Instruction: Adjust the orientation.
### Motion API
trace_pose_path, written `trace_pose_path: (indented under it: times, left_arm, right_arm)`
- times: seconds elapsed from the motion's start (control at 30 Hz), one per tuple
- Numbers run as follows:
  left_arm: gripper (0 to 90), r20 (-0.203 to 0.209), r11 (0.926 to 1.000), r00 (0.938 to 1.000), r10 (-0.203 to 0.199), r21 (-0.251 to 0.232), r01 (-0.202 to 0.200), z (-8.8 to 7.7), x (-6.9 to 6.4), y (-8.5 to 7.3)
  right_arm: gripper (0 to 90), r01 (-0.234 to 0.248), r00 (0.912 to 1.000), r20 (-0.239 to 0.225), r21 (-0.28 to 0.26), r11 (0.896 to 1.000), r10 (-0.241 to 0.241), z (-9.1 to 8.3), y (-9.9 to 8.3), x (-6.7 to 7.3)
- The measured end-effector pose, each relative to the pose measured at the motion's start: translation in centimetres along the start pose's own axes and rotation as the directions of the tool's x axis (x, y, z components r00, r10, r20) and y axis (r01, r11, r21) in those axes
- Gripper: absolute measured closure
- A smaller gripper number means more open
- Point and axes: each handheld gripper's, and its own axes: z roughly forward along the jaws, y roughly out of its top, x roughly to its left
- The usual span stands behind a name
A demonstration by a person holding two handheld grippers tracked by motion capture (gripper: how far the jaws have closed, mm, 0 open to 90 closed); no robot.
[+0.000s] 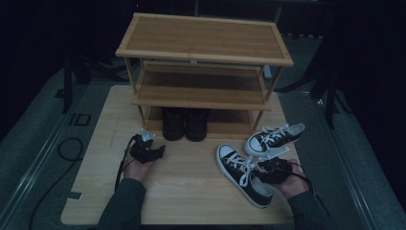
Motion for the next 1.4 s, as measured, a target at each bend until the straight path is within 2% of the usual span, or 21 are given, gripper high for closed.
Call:
trace_pose_path:
  times: [0.17,0.23,0.3,0.37,0.4,0.53,0.6,0.77,0.87,0.93,1.03,1.13,1.27,1.4]
  left_arm:
    - [36.1,0.000,1.0000,1.0000,0.000,0.000,0.000,0.0,0.0,0.0]
    - [36.2,0.000,1.0000,1.0000,0.000,0.000,0.000,0.0,0.0,0.0]
    - [36.2,0.000,1.0000,1.0000,0.000,0.000,0.000,0.0,0.0,0.0]
    - [36.2,0.000,1.0000,1.0000,0.000,0.000,0.000,0.0,0.0,0.0]
    - [36.2,0.000,1.0000,1.0000,0.000,0.000,0.000,0.0,0.0,0.0]
    - [36.1,0.000,1.0000,1.0000,0.000,0.000,0.000,0.0,0.0,0.0]
    - [36.1,0.000,1.0000,1.0000,0.000,0.000,0.000,0.0,0.0,0.0]
    - [36.1,0.000,1.0000,1.0000,0.000,0.000,0.000,0.0,0.0,0.0]
    - [36.1,0.000,1.0000,1.0000,0.000,0.000,0.000,0.0,0.0,0.0]
    - [36.1,0.001,1.0000,1.0000,-0.001,0.000,0.001,0.0,0.0,0.0]
    - [36.1,0.000,1.0000,1.0000,0.000,0.000,0.000,0.0,0.0,0.0]
    - [36.1,0.000,1.0000,1.0000,0.000,0.000,0.000,0.0,0.0,0.0]
    - [36.2,0.000,1.0000,1.0000,0.000,0.000,0.000,0.0,0.0,0.0]
    - [36.1,0.000,1.0000,1.0000,-0.001,0.000,0.001,0.0,0.0,0.0]
  right_arm:
    - [66.1,-0.001,0.9999,0.012,0.004,1.000,0.001,0.6,0.5,-0.5]
    - [70.8,0.017,0.9997,0.018,0.012,1.000,-0.017,1.0,0.9,-0.3]
    - [80.4,0.034,0.9994,0.008,0.015,0.999,-0.034,1.5,1.1,-0.2]
    - [85.3,0.082,0.9966,0.000,0.001,0.997,-0.082,1.9,1.2,-0.1]
    - [85.8,0.107,0.9942,-0.006,-0.008,0.994,-0.107,1.9,1.1,-0.1]
    - [86.9,0.136,0.9900,-0.034,-0.037,0.990,-0.137,1.8,0.7,-0.2]
    - [87.0,0.167,0.9839,-0.055,-0.054,0.984,-0.170,1.9,0.8,-0.2]
    - [86.9,0.186,0.9778,-0.089,-0.048,0.981,-0.190,2.2,1.5,0.0]
    - [87.0,0.214,0.9680,-0.118,-0.076,0.974,-0.222,2.2,1.5,0.0]
    - [87.1,0.253,0.9583,-0.115,-0.081,0.964,-0.262,2.1,1.7,0.4]
    - [87.0,0.251,0.9593,-0.117,-0.065,0.966,-0.257,2.3,2.0,0.3]
    - [85.8,0.214,0.9652,-0.138,-0.069,0.974,-0.222,2.5,1.8,-0.1]
    - [77.9,0.180,0.9686,-0.160,-0.075,0.981,-0.190,2.1,1.7,-0.7]
    - [71.5,0.168,0.9683,-0.173,-0.084,0.982,-0.180,1.1,1.6,-1.2]
